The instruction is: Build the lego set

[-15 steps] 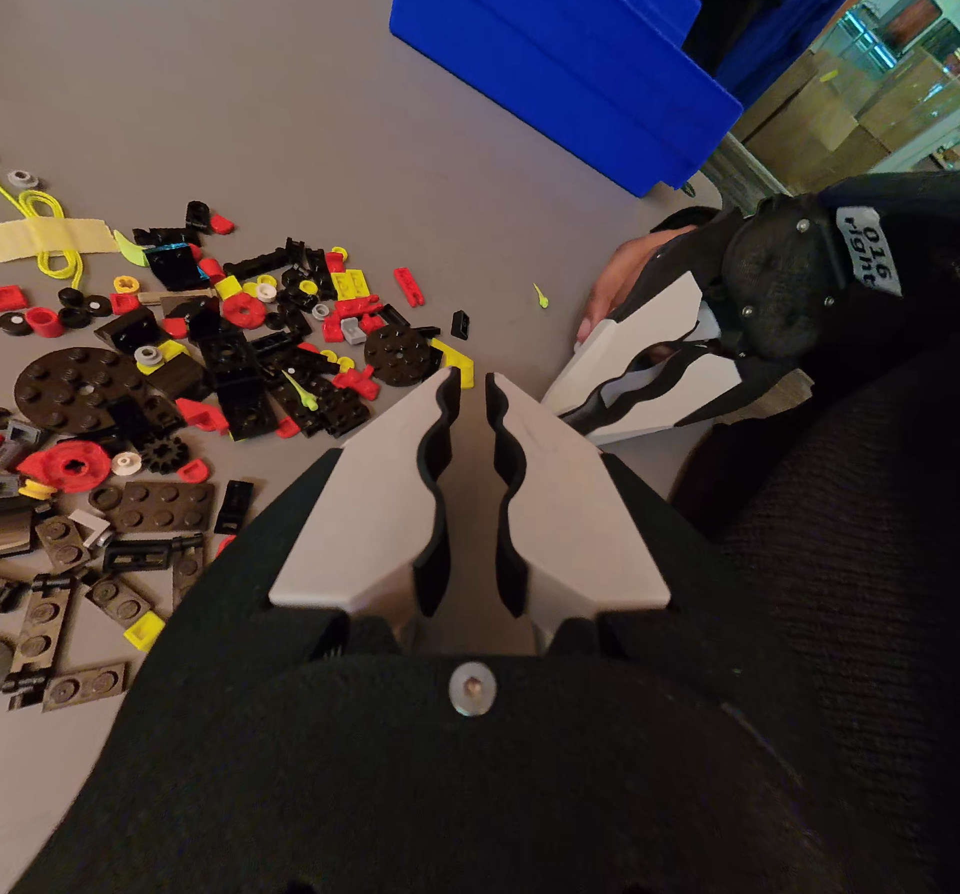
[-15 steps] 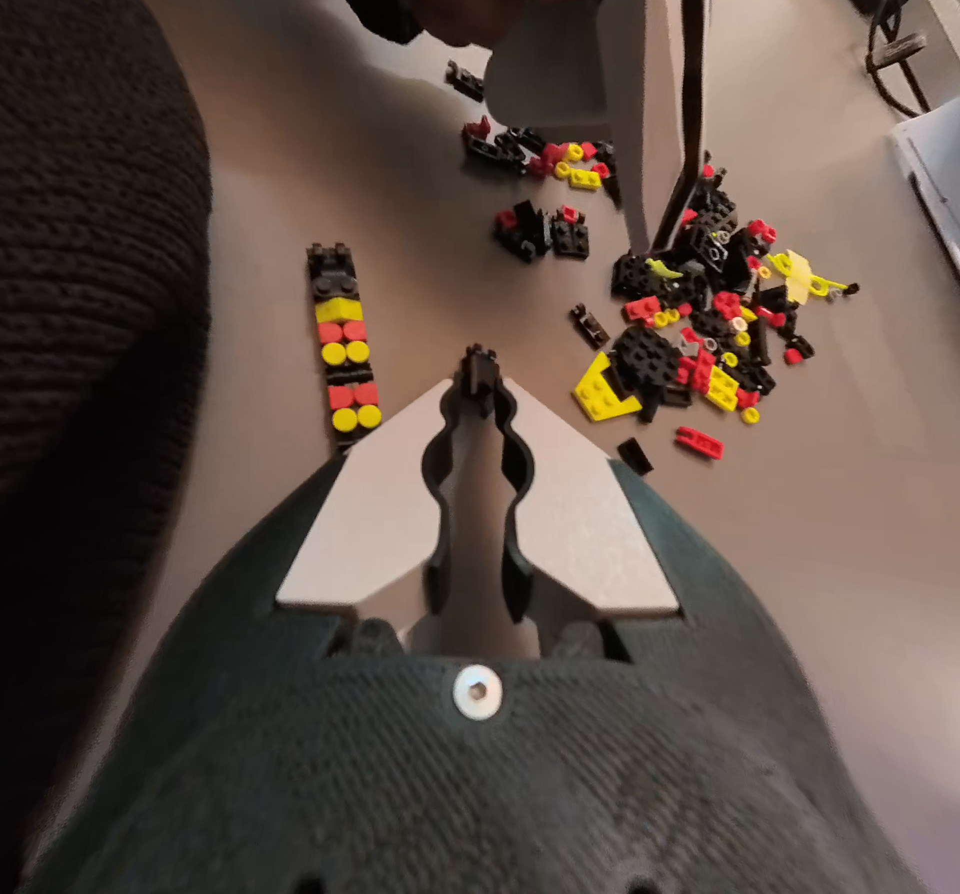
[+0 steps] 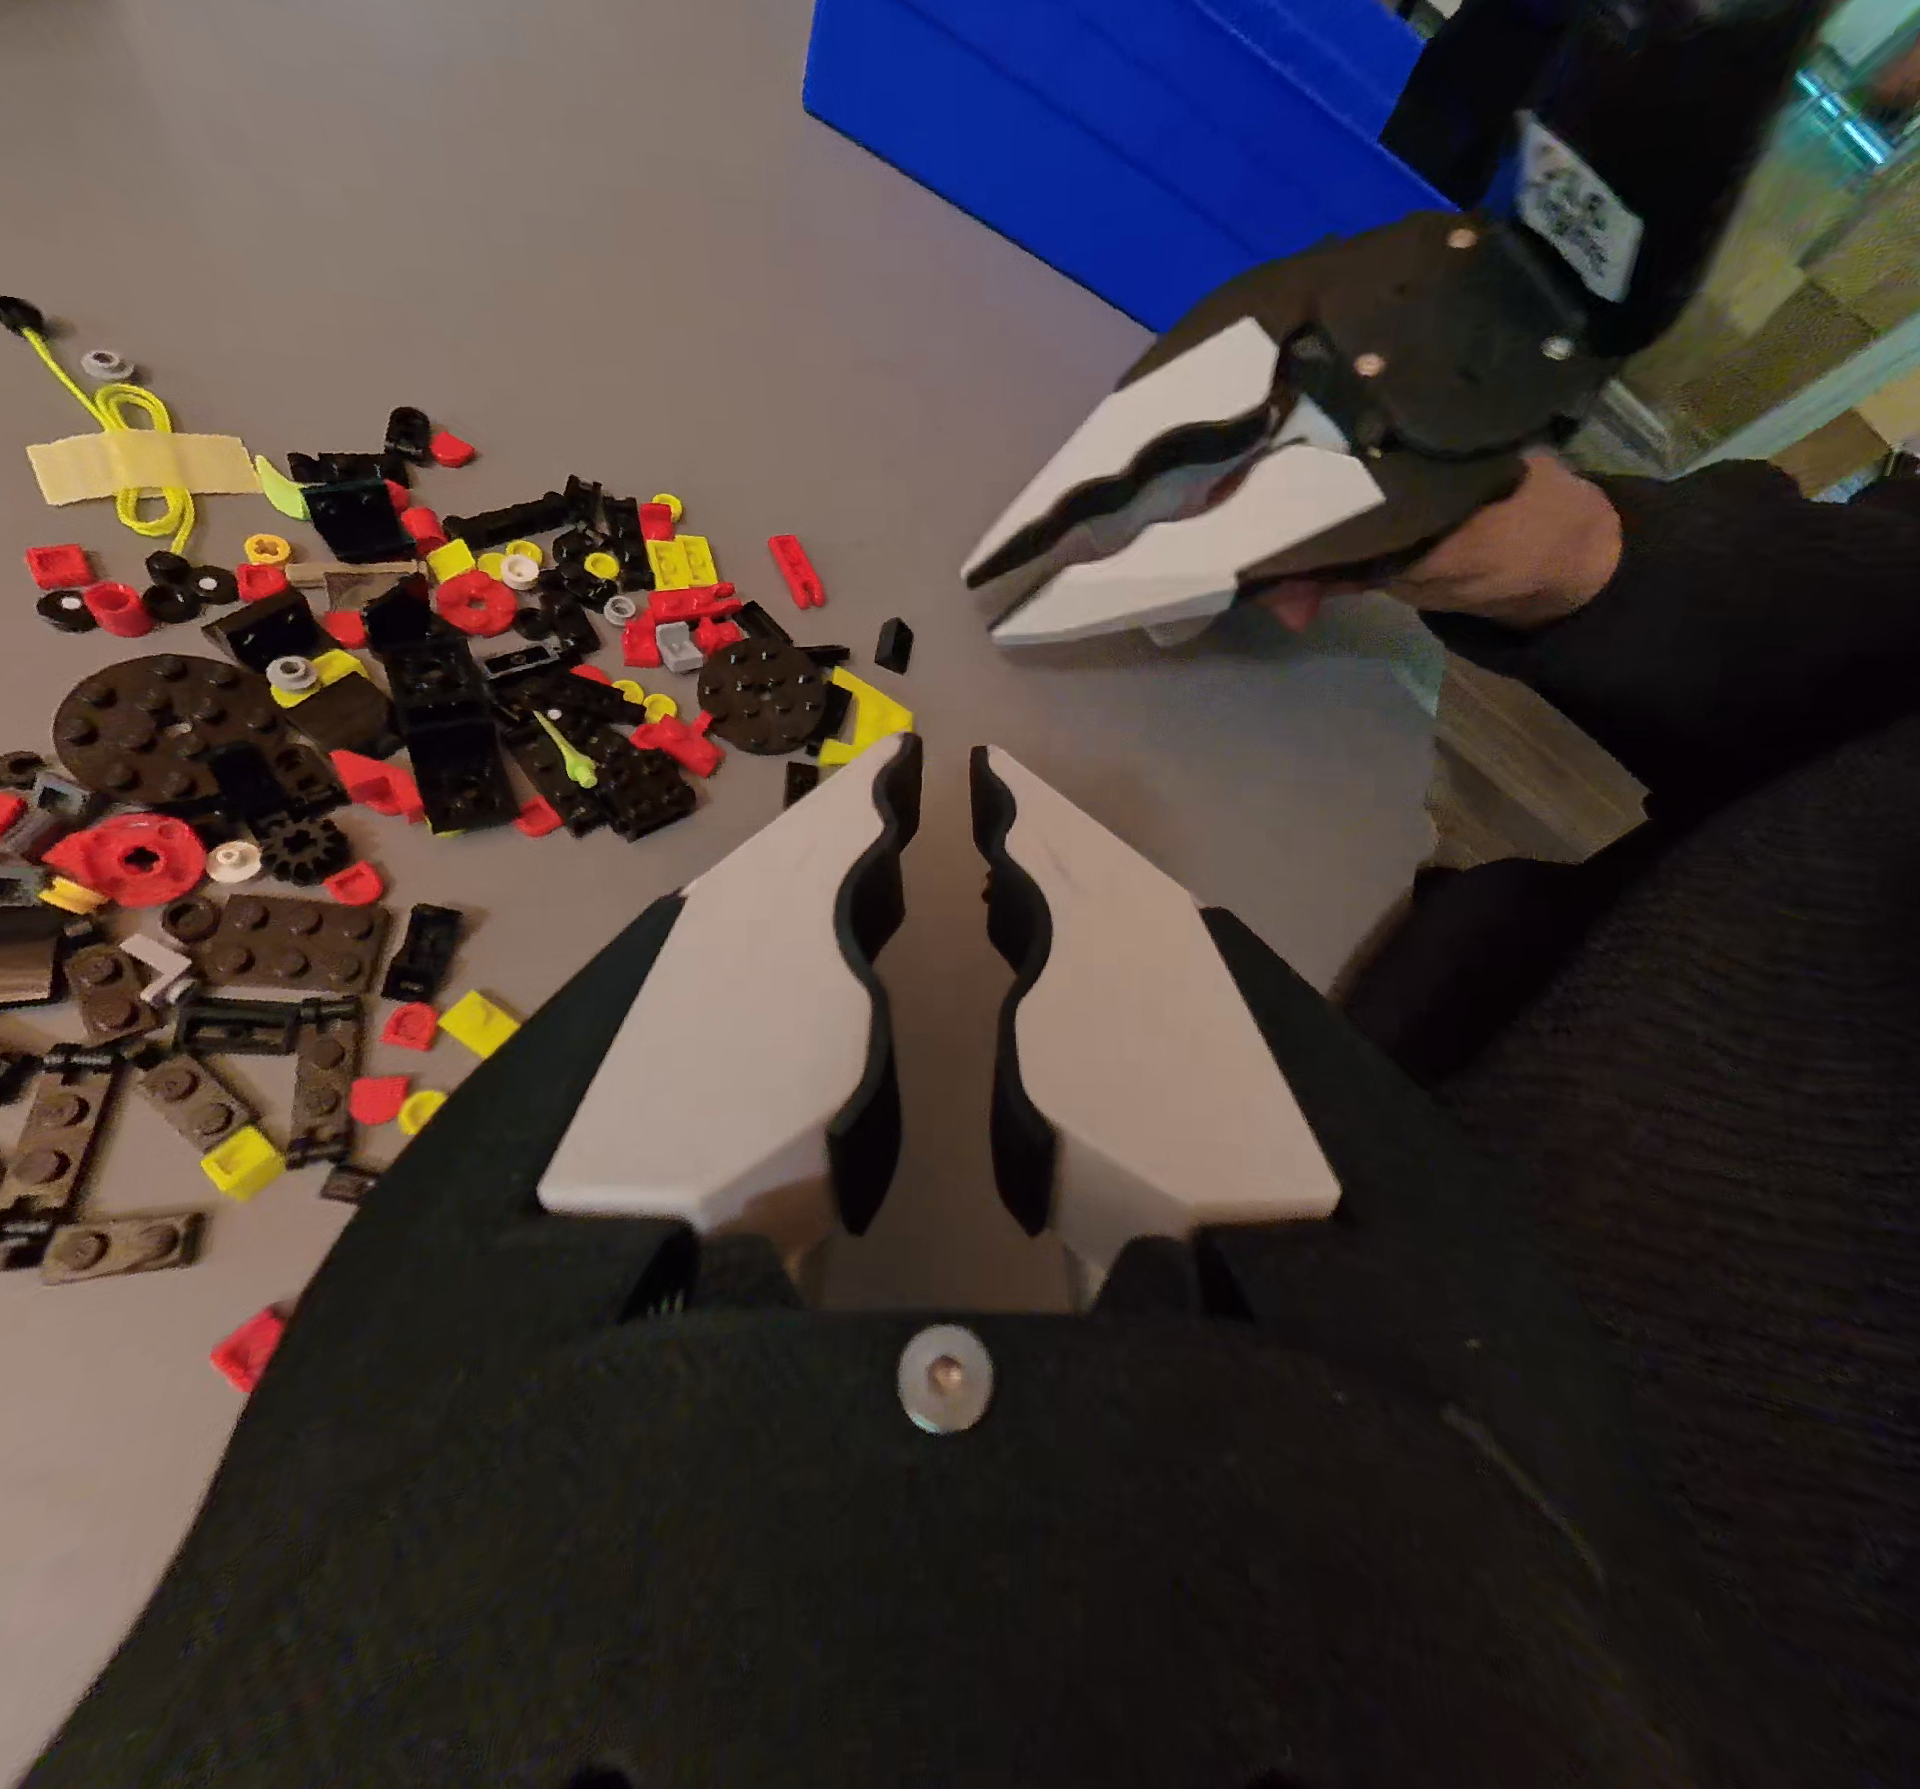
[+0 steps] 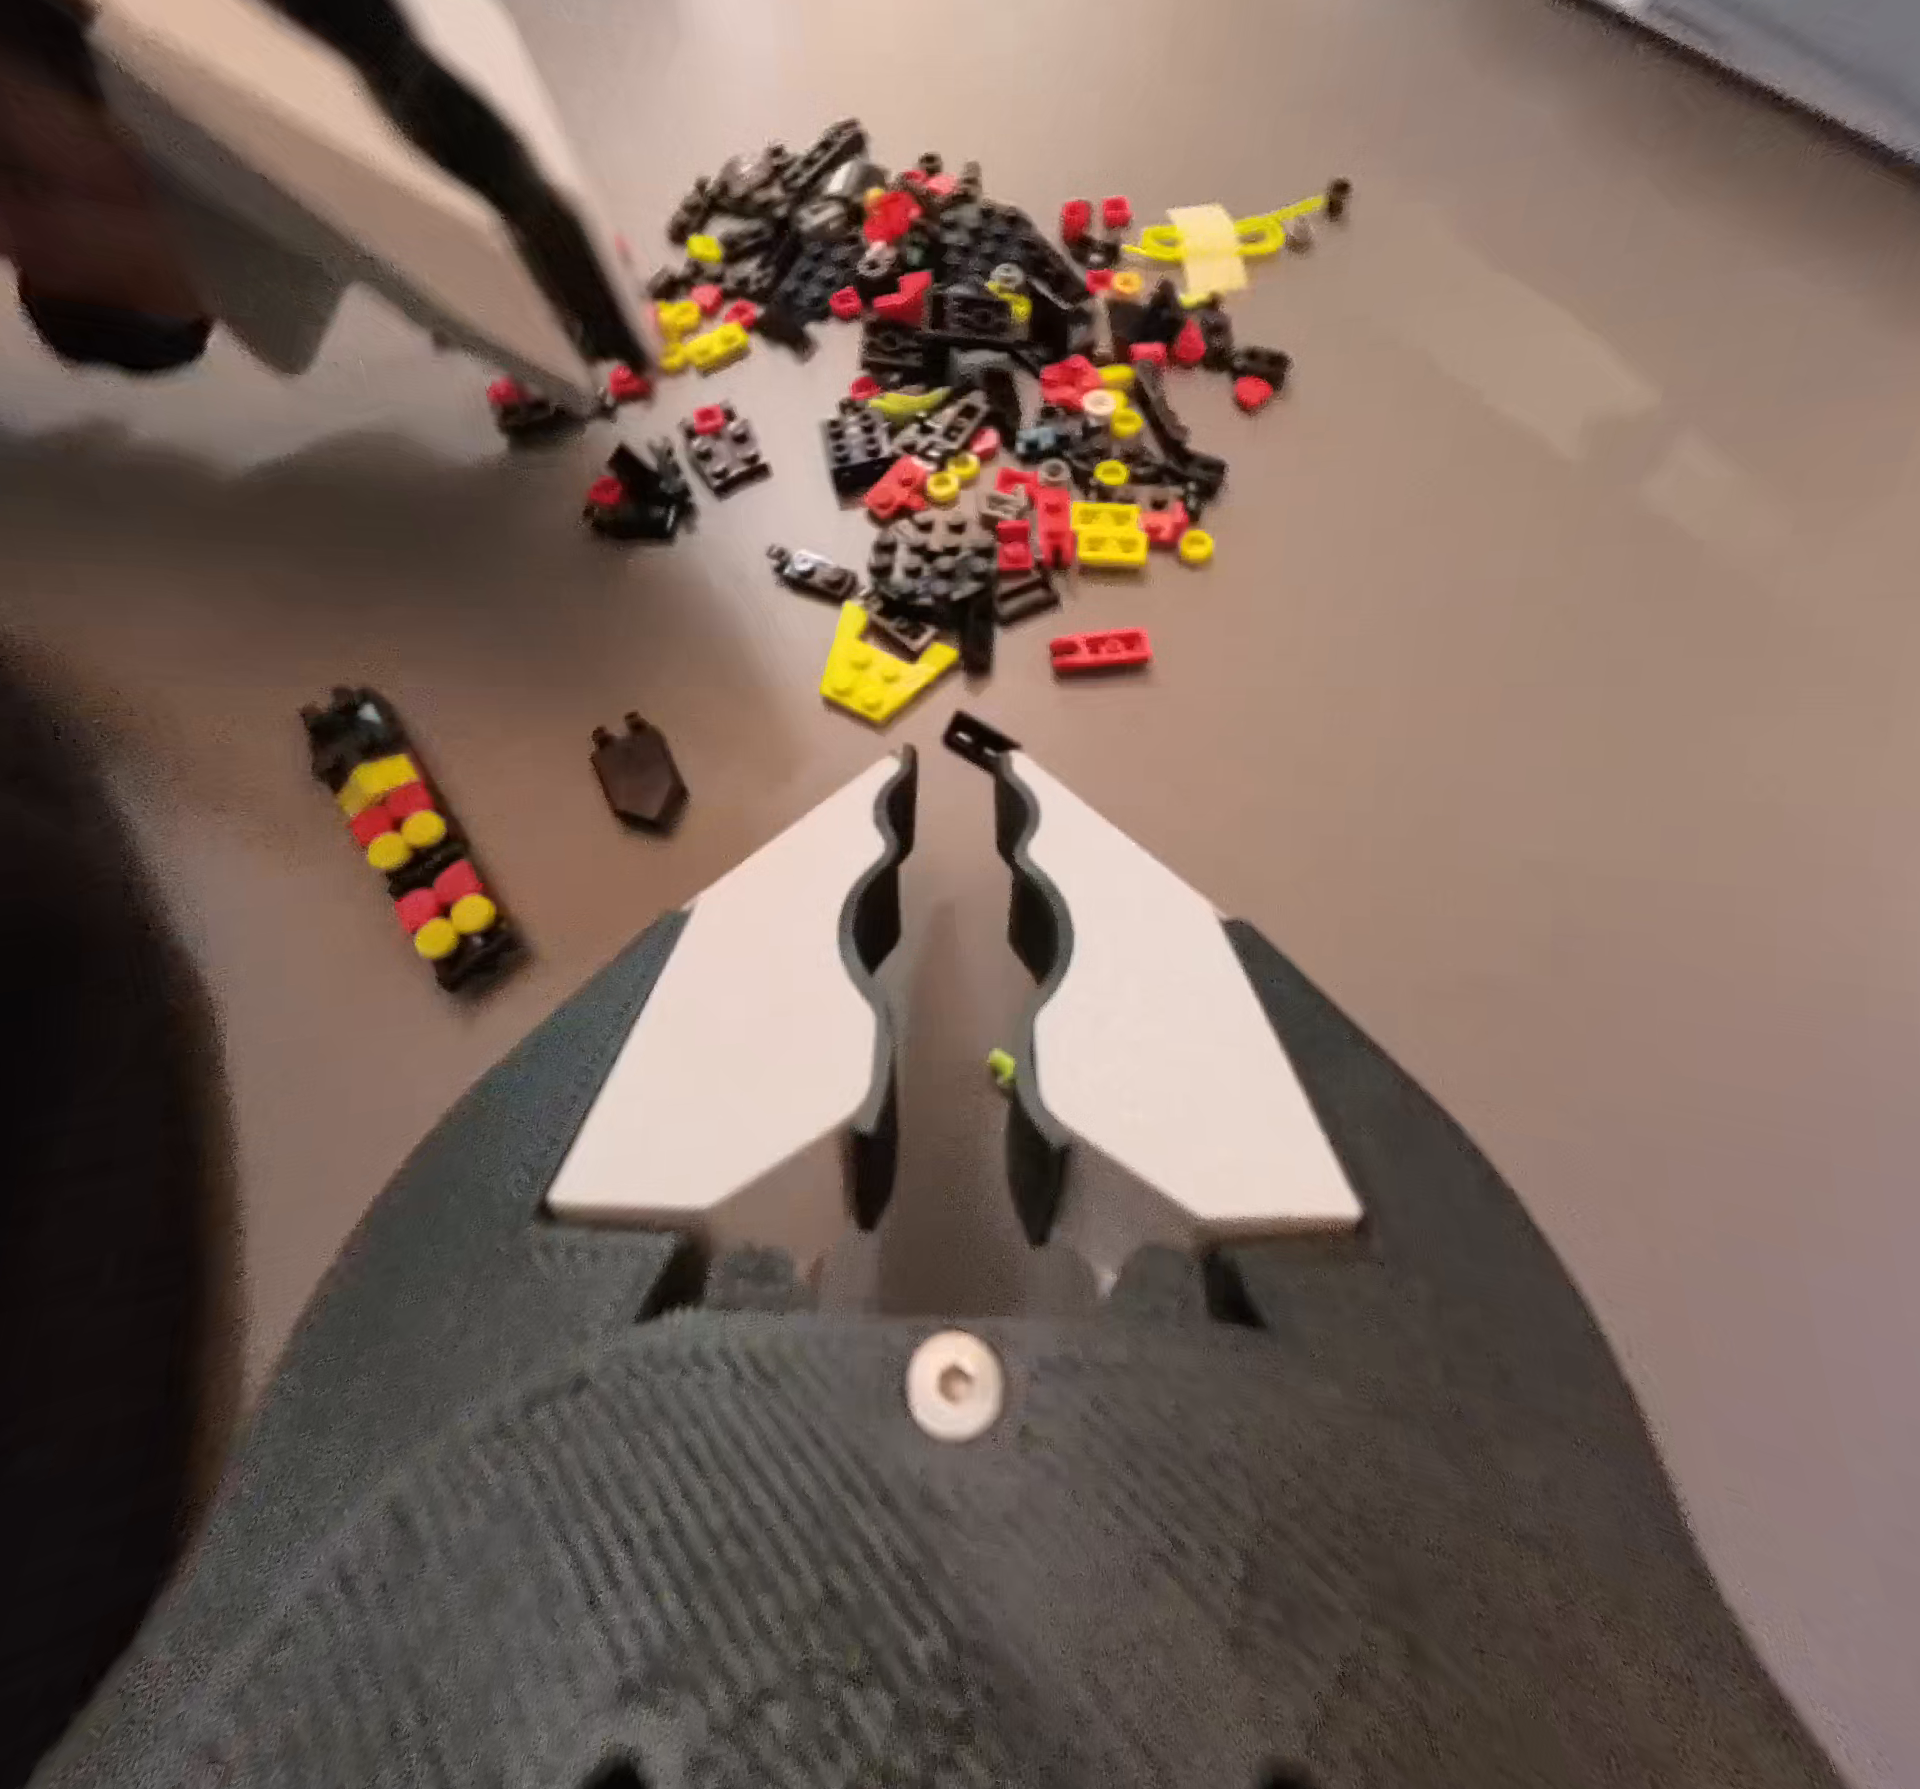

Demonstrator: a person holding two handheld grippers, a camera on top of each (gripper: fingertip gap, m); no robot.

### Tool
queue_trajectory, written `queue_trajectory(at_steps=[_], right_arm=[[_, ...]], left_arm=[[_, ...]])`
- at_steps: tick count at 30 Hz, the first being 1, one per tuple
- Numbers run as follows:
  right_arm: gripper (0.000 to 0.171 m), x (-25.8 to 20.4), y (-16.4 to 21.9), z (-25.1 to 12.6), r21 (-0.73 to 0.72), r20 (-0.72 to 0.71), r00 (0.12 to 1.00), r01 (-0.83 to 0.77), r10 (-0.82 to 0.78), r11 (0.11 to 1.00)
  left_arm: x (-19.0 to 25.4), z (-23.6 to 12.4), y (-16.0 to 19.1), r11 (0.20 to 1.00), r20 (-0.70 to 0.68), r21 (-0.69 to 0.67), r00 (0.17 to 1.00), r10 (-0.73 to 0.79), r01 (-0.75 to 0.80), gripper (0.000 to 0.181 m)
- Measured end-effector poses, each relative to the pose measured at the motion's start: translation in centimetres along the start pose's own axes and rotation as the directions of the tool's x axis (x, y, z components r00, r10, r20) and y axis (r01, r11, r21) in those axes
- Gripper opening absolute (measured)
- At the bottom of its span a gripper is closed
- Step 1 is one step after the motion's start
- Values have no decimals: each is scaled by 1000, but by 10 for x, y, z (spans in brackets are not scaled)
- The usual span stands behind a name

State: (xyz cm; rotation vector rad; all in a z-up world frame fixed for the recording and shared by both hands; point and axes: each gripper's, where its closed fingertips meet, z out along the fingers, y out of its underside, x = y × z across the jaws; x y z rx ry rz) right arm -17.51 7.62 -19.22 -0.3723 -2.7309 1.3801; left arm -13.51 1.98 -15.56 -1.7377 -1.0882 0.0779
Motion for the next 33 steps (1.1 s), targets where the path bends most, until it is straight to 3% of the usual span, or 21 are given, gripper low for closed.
queue_trajectory(at_steps=[5,12,16,21,26,29,31,33], right_arm=[[14,-4,-17,-9,105,143,967,-225,209,969],[14,-24,-17,-5,77,161,972,-188,174,979],[15,-22,-19,-10,96,178,962,-228,209,969],[15,-11,-25,-16,139,128,981,-166,149,976],[14,-7,-25,-16,144,71,990,-133,124,981],[13,25,-37,-18,155,-71,969,-225,238,962],[13,39,-52,-25,245,-107,937,-300,333,922],[16,36,-66,-31,332,-55,929,-328,365,885]], left_arm=[[13,-2,0,999,67,22,997,46,-47,7],[6,-2,15,997,233,48,972,44,-57,12],[0,-16,10,991,332,92,941,66,-102,24],[-13,-21,10,987,382,141,924,14,-73,41],[-20,-20,6,981,377,193,923,-81,7,40],[-29,-14,-24,924,387,365,885,-259,111,30],[-26,0,-42,912,404,403,880,-251,76,29],[-24,14,-48,937,456,348,876,-157,-13,28]])
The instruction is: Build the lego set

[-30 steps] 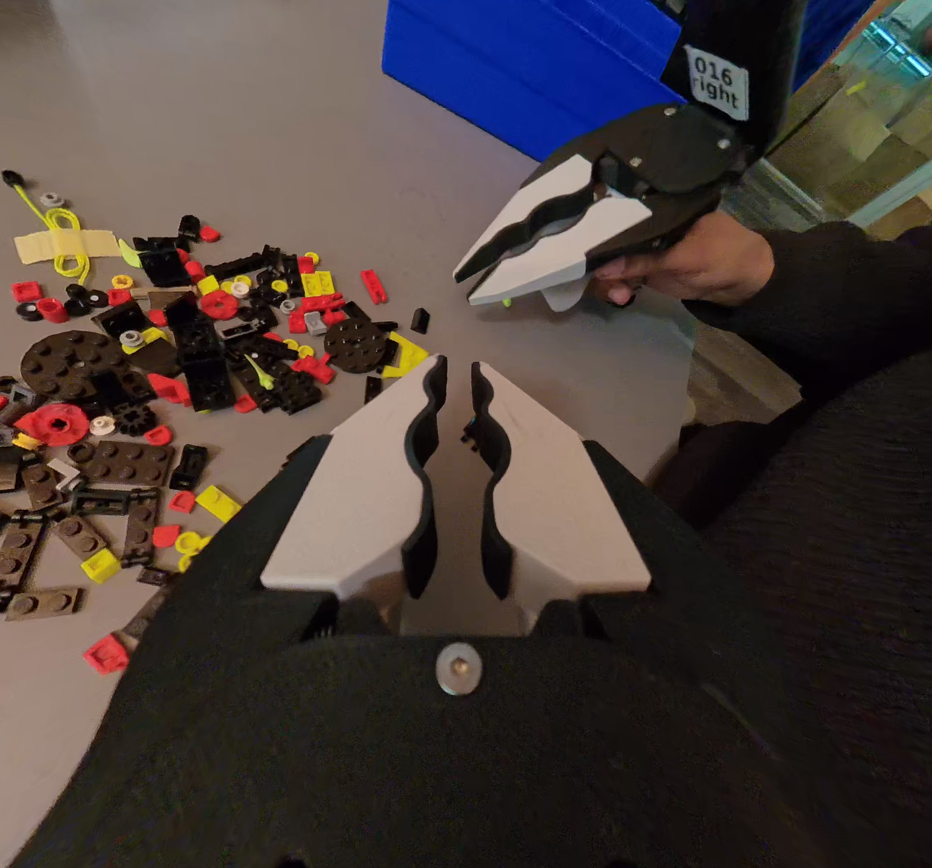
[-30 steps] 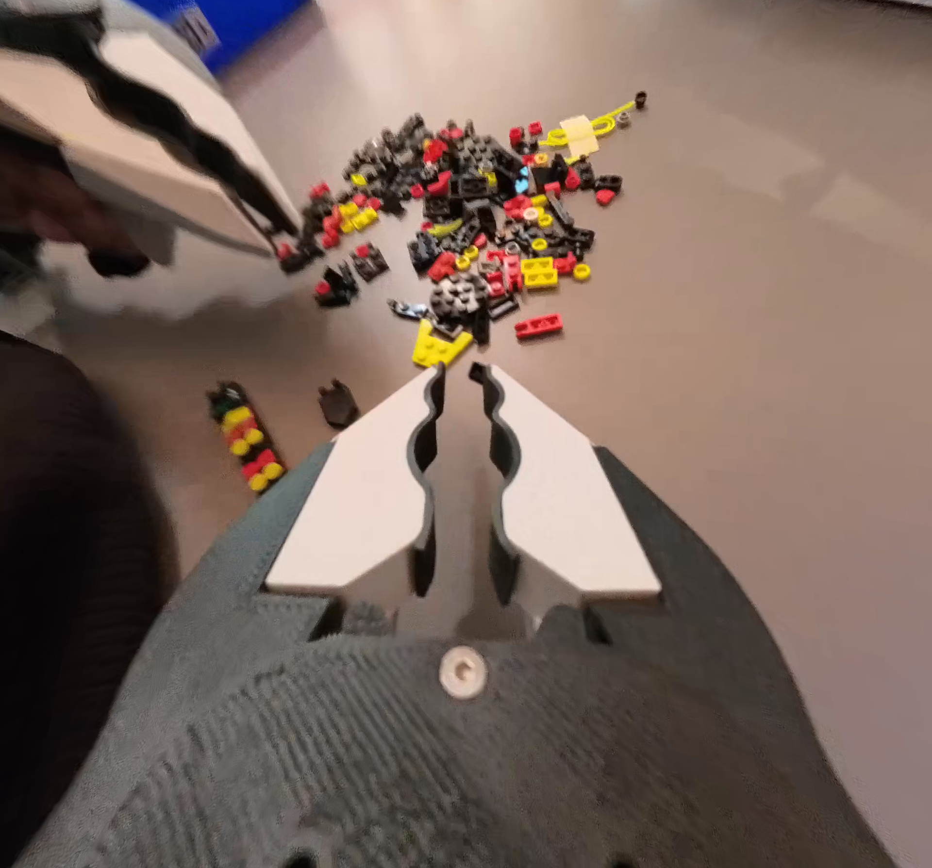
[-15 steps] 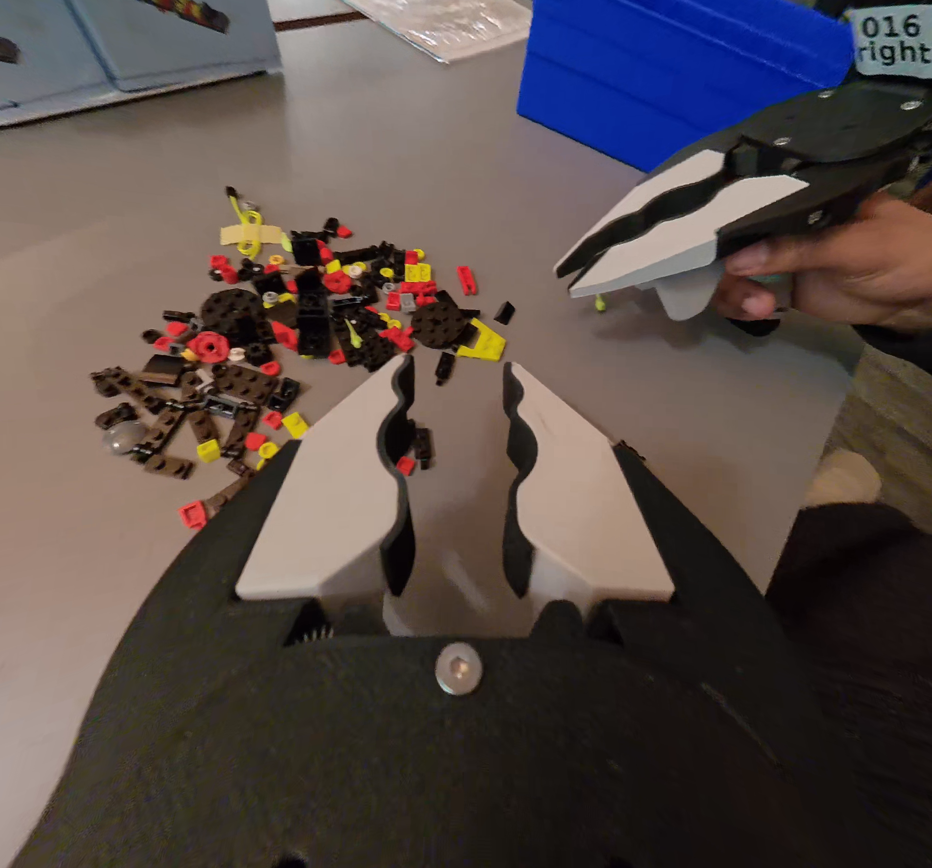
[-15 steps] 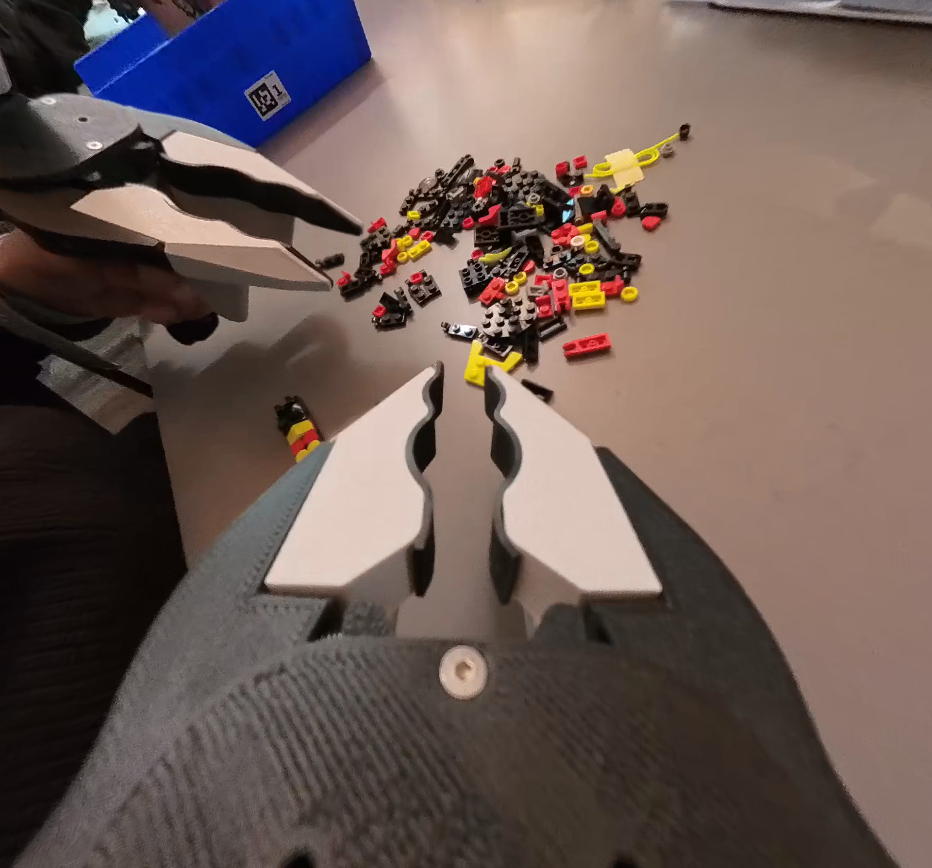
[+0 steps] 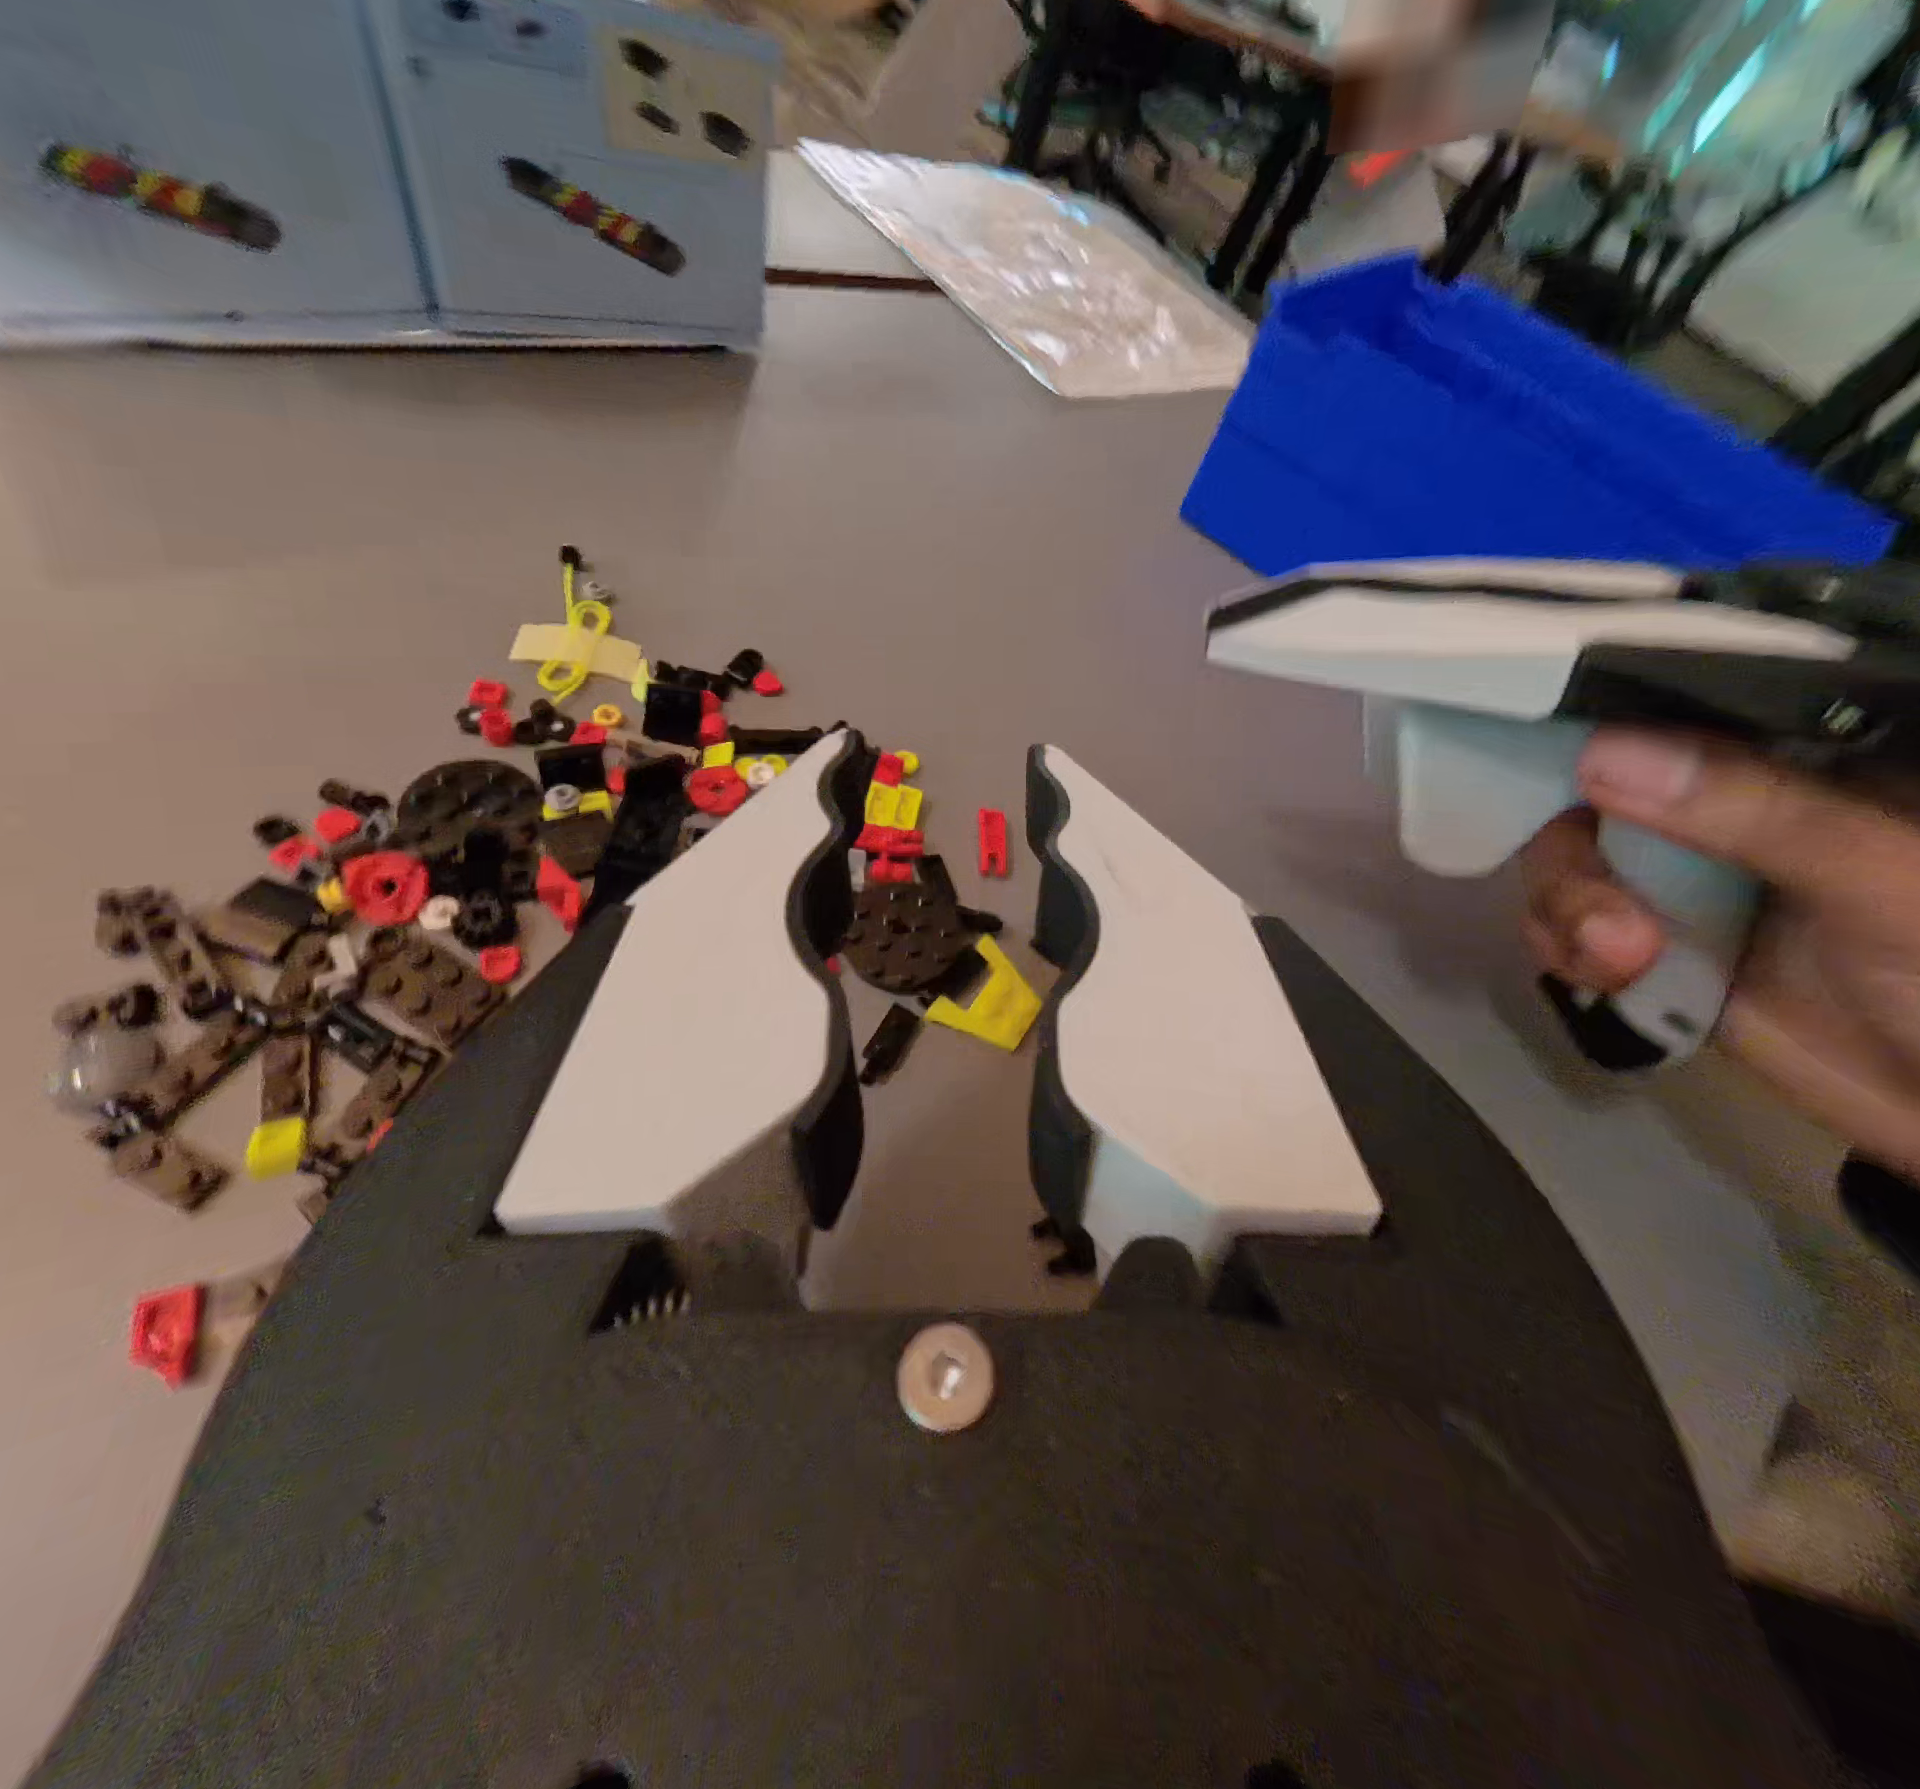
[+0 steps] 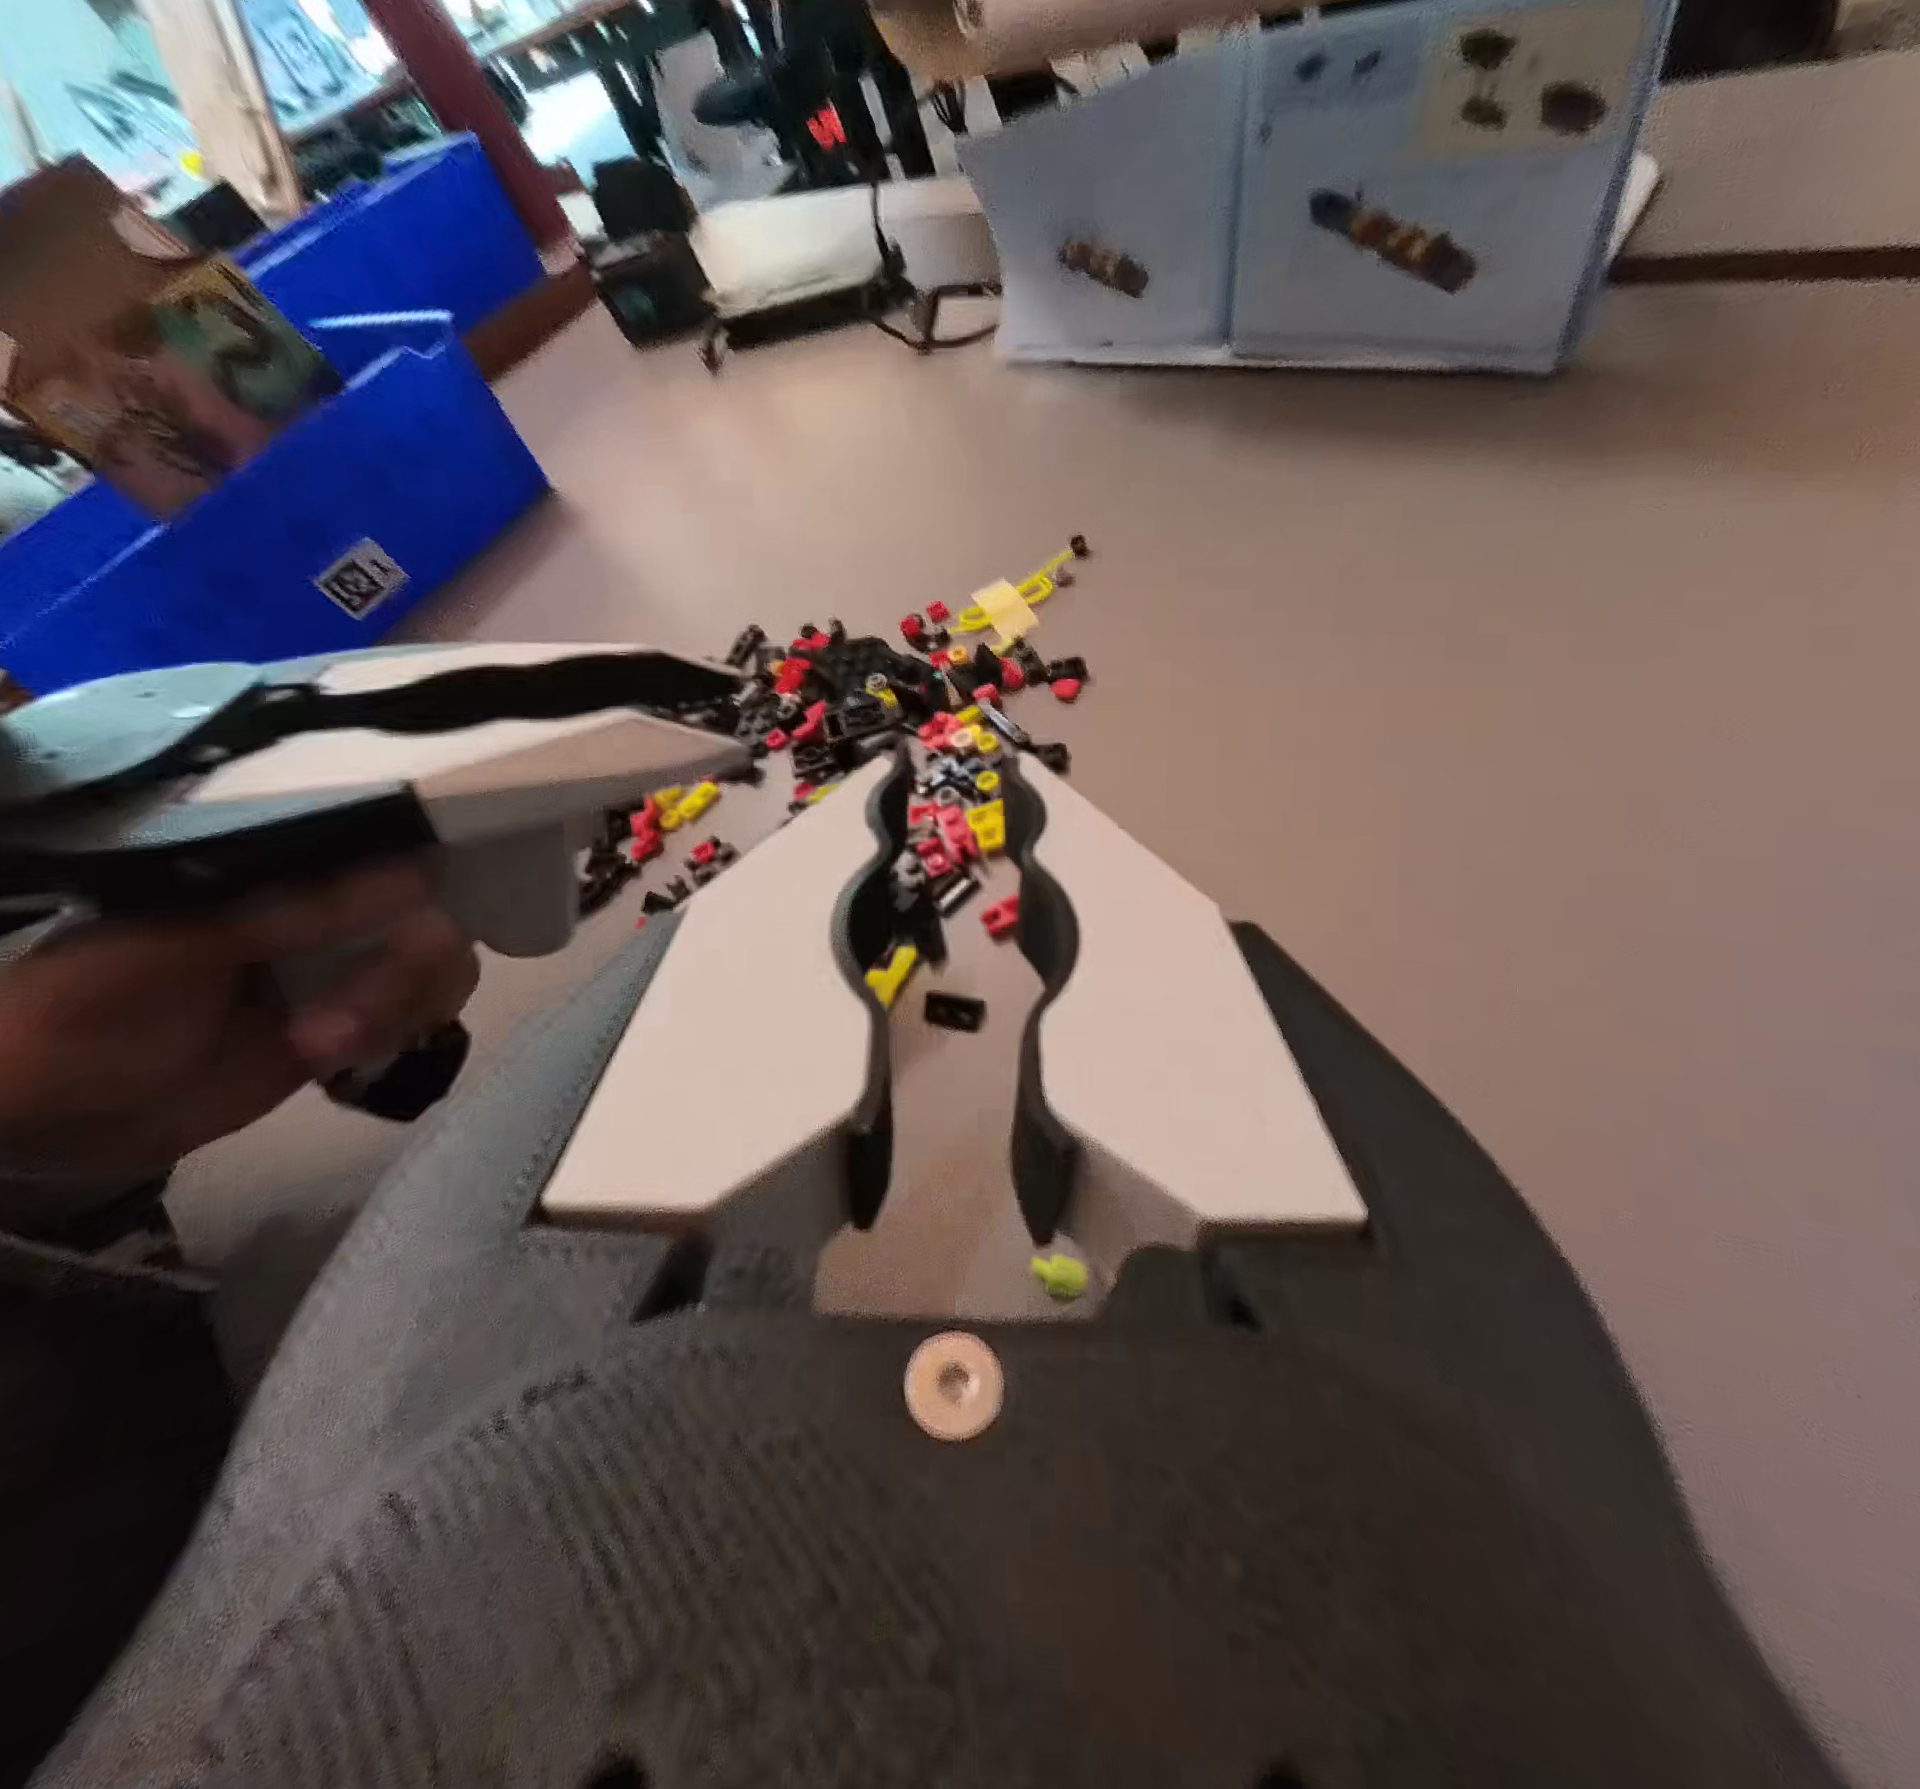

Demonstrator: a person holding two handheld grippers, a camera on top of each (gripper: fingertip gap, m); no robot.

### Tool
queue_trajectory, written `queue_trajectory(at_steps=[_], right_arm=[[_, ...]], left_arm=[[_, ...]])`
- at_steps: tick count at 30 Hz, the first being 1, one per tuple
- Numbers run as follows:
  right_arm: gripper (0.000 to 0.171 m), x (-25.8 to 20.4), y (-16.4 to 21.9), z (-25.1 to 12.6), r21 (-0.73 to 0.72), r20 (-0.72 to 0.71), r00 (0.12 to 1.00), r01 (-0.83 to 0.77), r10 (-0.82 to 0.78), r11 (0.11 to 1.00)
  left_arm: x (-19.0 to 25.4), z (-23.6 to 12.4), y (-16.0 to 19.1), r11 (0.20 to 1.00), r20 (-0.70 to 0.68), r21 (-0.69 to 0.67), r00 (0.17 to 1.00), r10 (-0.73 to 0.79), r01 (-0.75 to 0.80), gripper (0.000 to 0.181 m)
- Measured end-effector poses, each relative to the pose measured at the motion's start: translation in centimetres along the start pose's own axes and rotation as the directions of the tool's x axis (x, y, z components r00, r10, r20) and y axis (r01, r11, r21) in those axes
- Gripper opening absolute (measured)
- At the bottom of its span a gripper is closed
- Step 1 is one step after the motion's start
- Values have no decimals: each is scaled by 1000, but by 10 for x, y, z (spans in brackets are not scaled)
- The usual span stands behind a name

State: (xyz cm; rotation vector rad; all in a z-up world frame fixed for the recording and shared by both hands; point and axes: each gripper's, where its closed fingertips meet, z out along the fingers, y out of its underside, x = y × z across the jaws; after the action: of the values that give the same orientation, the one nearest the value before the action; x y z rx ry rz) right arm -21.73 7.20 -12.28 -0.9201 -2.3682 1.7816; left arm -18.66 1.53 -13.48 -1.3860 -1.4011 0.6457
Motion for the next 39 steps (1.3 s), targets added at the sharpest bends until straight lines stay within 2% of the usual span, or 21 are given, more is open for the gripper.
queue_trajectory(at_steps=[2,4,7,9,11,12,16,18,20,23,25,27,29,31,33,36,38,39], right_arm=[[20,-1,6,0,-26,15,998,55,-55,998],[20,7,20,0,-106,-26,993,114,-117,988],[21,-1,28,-1,-98,-16,994,105,-107,990],[19,-8,32,-2,-78,2,995,95,-95,992],[19,-12,34,0,-90,33,995,94,-91,992],[19,-12,35,0,-114,38,993,118,-114,986],[19,-1,36,-14,-163,-1,961,272,-276,948],[17,5,34,-23,-149,-20,974,221,-226,964],[16,-2,27,-31,-107,37,989,145,-142,984],[16,-5,15,-31,-17,71,988,139,-137,990],[18,-7,15,-24,-58,86,979,191,-186,980],[17,-7,13,-16,-38,79,968,241,-238,970],[20,-13,21,-16,-88,114,966,242,-232,966],[22,-28,24,-28,-65,131,968,223,-213,973],[21,-44,31,-46,-17,136,973,189,-185,982],[21,-64,33,-62,10,135,978,161,-161,987],[20,-72,32,-60,41,145,974,172,-176,984],[21,-72,39,-57,6,145,974,176,-175,984]], left_arm=[[-9,2,5,991,35,-44,991,130,-128,28],[-30,-7,2,986,82,-41,983,165,-162,18],[-74,-33,-4,996,164,-51,983,85,-78,18],[-86,-46,-1,996,125,-56,991,-57,65,23],[-80,-51,-1,984,27,-31,984,-174,175,19],[-77,-50,-2,983,-9,-24,983,-184,183,16],[-70,-42,3,992,-69,-62,991,-111,106,13],[-59,-47,0,990,-123,-42,983,-139,134,10],[-52,-52,-3,988,-153,-5,977,-151,152,2],[-46,-49,-10,997,-151,33,986,-67,73,0],[-40,-45,-19,998,-171,53,985,-30,39,1],[-40,-37,-28,995,-155,99,988,-2,18,3],[-40,-33,-16,999,-141,42,990,0,6,9],[-31,-47,-4,998,-160,-4,985,-59,59,11],[-26,-73,9,992,-155,8,980,-123,126,10],[-11,-106,-5,956,-248,92,937,-247,277,10],[-16,-107,-4,960,-228,113,947,-228,258,9],[-21,-104,5,969,-196,75,957,-215,233,9]])
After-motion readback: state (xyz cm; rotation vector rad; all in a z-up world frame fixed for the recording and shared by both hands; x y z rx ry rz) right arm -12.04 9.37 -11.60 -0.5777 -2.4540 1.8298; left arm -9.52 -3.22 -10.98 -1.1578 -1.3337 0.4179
